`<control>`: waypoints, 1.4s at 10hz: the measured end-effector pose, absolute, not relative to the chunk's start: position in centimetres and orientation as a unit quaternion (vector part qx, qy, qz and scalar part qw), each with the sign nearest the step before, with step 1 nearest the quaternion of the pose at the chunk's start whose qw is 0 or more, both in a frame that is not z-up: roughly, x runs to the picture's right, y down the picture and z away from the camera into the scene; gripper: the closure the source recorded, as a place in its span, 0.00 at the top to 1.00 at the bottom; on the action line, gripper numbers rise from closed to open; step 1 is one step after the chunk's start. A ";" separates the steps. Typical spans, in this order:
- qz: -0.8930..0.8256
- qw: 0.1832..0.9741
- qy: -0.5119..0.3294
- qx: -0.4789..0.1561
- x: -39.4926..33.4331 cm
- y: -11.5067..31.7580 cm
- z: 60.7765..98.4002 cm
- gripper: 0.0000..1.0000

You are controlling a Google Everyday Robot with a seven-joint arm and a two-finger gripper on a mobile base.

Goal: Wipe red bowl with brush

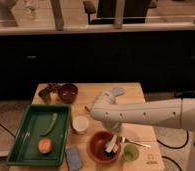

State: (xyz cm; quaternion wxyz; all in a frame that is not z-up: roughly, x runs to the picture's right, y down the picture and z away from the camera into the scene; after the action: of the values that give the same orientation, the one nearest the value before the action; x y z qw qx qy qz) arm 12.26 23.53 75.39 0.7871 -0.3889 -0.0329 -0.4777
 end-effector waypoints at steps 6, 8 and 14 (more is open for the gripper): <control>-0.489 0.786 -0.043 -0.376 9.1 21.0 76.4 0.00; -0.502 0.779 -0.056 -0.371 7.9 20.9 76.2 0.00; -0.502 0.780 -0.057 -0.370 7.8 20.8 76.2 0.00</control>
State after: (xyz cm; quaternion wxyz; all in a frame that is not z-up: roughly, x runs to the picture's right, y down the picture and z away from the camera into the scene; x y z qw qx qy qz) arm 7.82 20.82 76.18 0.7797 -0.3698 -0.0567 -0.5021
